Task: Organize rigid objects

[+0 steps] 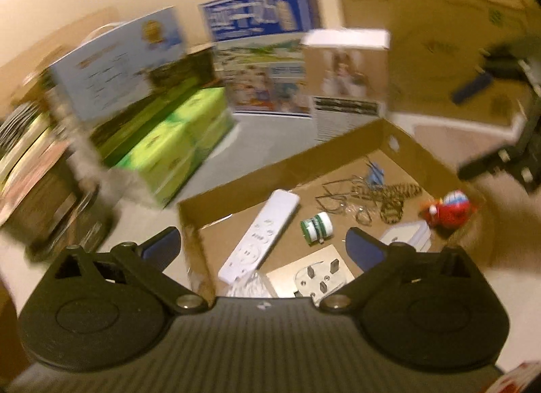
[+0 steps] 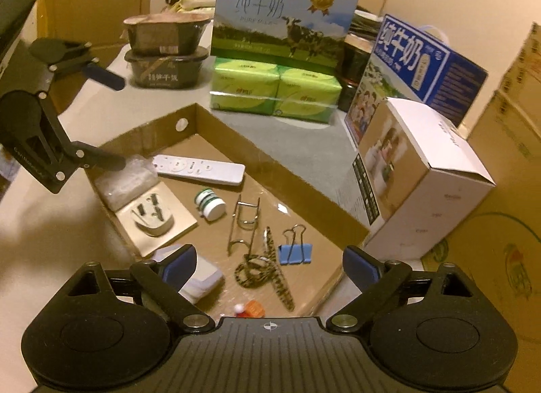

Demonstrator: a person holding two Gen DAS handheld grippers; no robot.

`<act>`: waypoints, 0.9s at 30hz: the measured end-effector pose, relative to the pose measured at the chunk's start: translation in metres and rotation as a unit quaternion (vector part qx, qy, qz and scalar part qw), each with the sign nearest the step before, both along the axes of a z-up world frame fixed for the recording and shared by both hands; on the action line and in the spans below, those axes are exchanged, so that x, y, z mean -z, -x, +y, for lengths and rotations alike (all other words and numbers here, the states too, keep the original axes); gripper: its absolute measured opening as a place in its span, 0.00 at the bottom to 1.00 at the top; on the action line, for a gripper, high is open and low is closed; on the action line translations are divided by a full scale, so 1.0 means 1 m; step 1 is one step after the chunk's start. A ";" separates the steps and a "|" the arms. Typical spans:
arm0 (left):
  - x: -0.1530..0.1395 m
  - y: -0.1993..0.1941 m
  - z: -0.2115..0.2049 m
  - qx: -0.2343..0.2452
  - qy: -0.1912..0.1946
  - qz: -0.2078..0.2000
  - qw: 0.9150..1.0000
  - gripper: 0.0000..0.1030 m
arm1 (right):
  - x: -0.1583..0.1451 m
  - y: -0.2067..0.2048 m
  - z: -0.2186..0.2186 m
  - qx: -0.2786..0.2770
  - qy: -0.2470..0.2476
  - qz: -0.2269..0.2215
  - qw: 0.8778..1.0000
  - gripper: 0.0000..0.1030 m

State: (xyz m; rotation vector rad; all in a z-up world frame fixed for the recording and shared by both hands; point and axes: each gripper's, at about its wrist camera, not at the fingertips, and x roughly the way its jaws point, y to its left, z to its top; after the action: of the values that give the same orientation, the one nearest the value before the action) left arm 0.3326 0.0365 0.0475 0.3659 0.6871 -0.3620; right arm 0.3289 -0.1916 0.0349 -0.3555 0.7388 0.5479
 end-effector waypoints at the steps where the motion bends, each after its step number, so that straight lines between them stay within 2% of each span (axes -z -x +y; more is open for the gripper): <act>1: -0.002 0.005 0.003 -0.020 0.013 0.003 1.000 1.00 | -0.002 0.006 0.001 0.007 -0.003 -0.002 1.000 0.90; 6: -0.011 0.039 0.013 -0.096 0.048 0.000 0.994 1.00 | -0.010 0.037 0.007 0.031 -0.014 -0.007 0.999 0.91; 10: -0.017 0.066 0.023 -0.136 0.084 -0.003 0.987 1.00 | -0.013 0.055 0.007 0.059 -0.032 -0.007 0.998 0.91; 20: -0.032 0.130 0.021 -0.187 0.117 -0.001 0.975 0.96 | -0.017 0.108 -0.005 0.150 -0.085 0.006 0.985 0.91; 24: -0.033 0.152 0.015 -0.192 0.119 0.000 0.974 0.95 | -0.022 0.131 -0.010 0.168 -0.116 0.002 0.979 0.91; 27: -0.034 0.167 0.009 -0.192 0.119 0.000 0.974 0.95 | -0.027 0.150 -0.009 0.174 -0.117 -0.010 0.978 0.91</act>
State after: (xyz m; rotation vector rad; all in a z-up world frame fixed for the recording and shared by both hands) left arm 0.1653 0.0457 0.0813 0.0014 0.6899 -0.0735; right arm 0.1787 -0.2010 0.0616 -0.0099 0.6903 0.2937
